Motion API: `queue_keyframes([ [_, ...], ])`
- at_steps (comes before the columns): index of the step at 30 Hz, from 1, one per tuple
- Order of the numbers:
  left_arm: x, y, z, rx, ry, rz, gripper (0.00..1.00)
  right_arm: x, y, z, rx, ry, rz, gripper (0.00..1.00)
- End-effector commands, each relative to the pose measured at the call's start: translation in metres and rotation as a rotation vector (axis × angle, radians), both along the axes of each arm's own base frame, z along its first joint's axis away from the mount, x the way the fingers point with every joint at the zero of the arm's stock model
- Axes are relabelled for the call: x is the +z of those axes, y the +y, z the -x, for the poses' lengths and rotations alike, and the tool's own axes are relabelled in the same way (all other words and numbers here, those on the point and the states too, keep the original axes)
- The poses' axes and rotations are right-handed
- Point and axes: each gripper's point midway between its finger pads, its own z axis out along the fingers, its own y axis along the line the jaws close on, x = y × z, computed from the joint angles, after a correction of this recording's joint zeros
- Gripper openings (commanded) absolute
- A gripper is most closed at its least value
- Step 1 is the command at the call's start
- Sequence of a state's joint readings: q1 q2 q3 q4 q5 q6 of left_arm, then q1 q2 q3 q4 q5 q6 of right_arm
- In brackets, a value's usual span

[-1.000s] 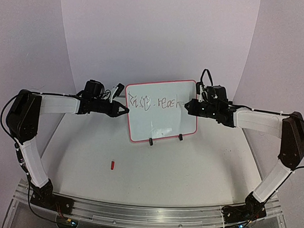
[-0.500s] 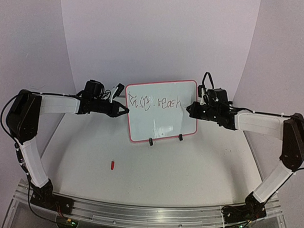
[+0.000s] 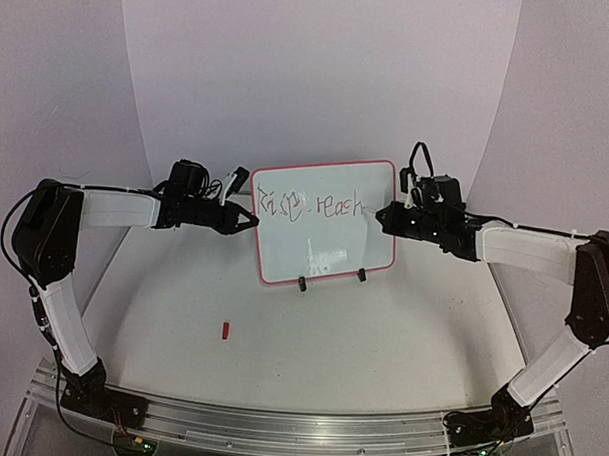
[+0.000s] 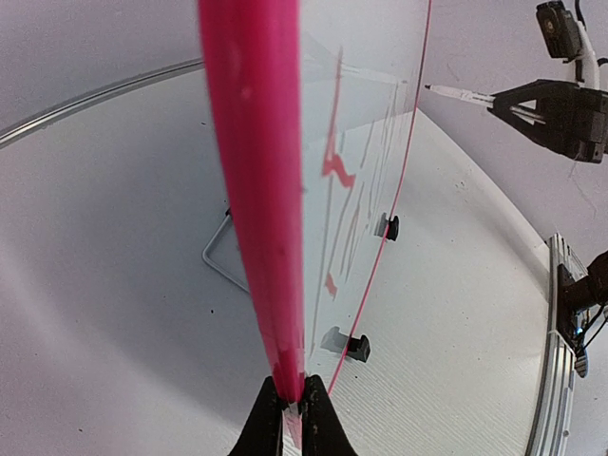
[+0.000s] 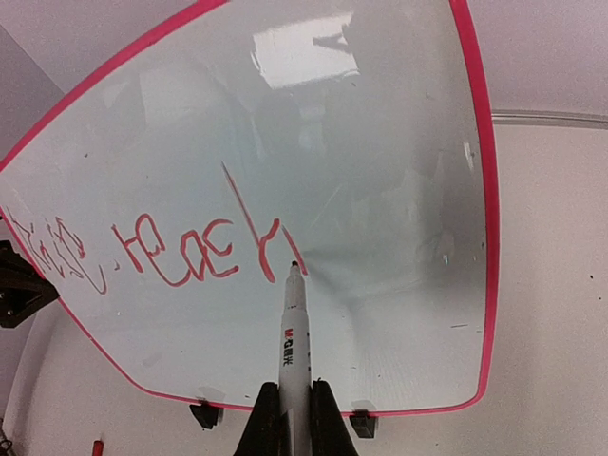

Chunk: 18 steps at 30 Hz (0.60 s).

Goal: Write a sentence on the whiteboard

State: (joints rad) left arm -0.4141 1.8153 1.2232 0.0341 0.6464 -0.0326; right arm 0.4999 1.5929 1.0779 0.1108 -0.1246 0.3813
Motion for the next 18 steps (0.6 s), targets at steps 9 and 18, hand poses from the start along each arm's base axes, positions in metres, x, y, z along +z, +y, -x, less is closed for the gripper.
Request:
queue_keyframes([
  [9,0.003,0.007,-0.001,0.030,-0.031,-0.040,0.00,0.070,-0.010,0.009,-0.008,-0.139,-0.051,0.00],
  [18,0.003,0.007,-0.002,0.033,-0.033,-0.041,0.00,0.067,-0.026,-0.003,-0.021,-0.132,-0.059,0.00],
])
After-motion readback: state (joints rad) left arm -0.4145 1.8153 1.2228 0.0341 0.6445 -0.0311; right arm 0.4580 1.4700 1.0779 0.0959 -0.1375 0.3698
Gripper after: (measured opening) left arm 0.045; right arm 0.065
